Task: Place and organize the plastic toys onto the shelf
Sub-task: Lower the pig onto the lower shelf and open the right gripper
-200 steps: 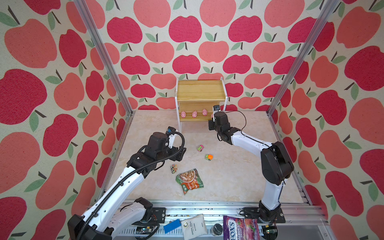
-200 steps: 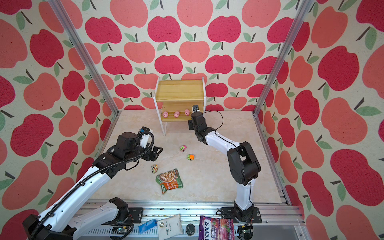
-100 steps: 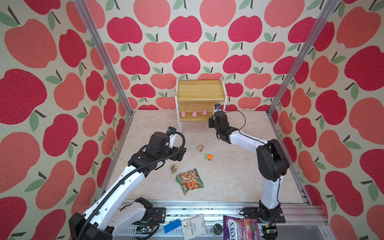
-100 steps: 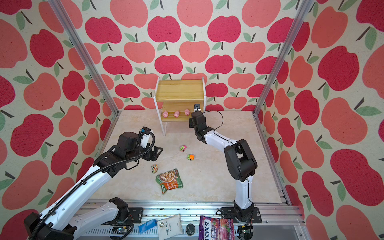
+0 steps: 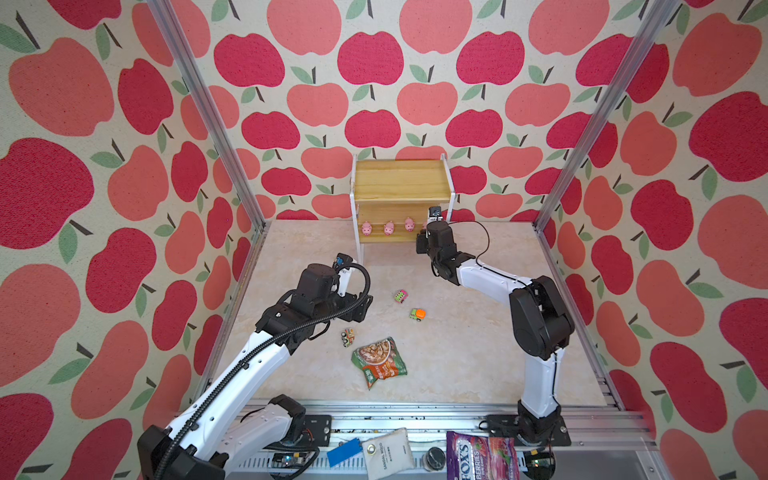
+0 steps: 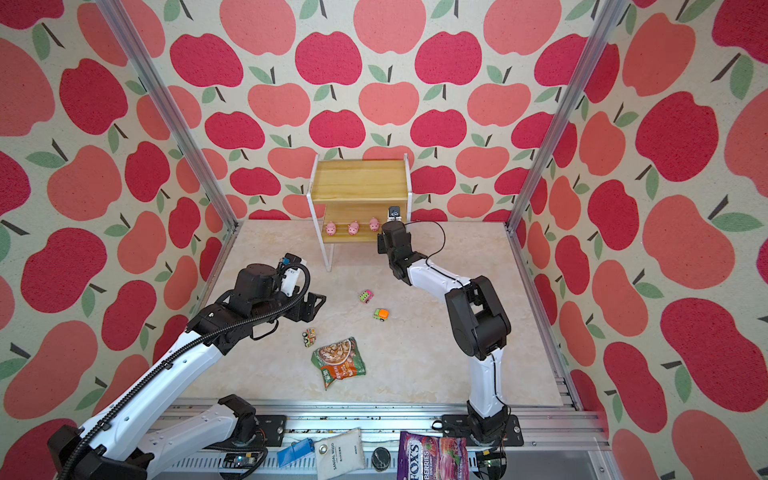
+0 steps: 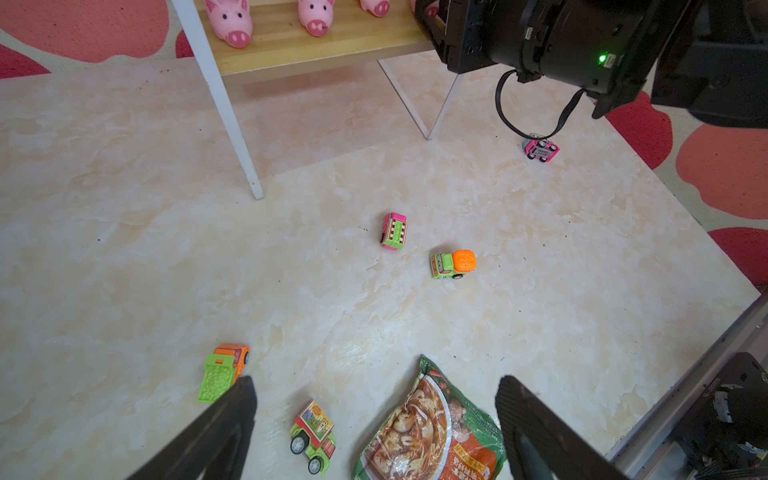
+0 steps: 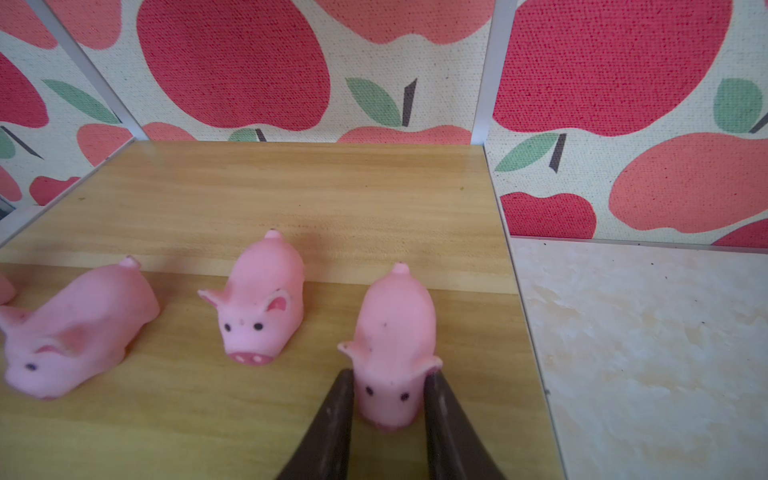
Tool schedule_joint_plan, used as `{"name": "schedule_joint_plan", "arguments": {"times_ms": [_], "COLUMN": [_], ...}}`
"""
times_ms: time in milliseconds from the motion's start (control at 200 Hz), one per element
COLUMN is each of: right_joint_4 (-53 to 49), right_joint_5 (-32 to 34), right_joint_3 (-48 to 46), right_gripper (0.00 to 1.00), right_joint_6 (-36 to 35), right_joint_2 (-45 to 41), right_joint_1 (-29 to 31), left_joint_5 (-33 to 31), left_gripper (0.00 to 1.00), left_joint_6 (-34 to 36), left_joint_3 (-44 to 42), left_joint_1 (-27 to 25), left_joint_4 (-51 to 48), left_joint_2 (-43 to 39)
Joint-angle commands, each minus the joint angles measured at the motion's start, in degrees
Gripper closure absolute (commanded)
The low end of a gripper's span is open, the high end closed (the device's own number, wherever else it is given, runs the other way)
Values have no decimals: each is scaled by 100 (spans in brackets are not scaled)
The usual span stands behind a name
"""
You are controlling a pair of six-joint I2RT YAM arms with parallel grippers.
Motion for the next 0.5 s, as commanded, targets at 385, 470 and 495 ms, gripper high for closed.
{"name": "schedule_joint_plan", "arguments": {"times_ms": [385,470,495], "right_joint_4": [-578,-986,-1171], "right_joint_5": [-887,-1211,-1302], "right_joint_3": [-1995,-2577,-2711], "right_gripper": [33,26,24], "right_joint_6": [276,279,279], "right_joint_2": [-1896,-2553,-2741], "right_joint_1": [210,247,250], "left_joint_5": [-63,-82,-76], "left_gripper": [8,8,8], "left_joint_6": [116,116,108], "left_joint_3": [-11,-9,-12], "left_joint_1": [39,65,76], "left_joint_4": [-14,-13,-15], "left_joint_2": [22,36,45]}}
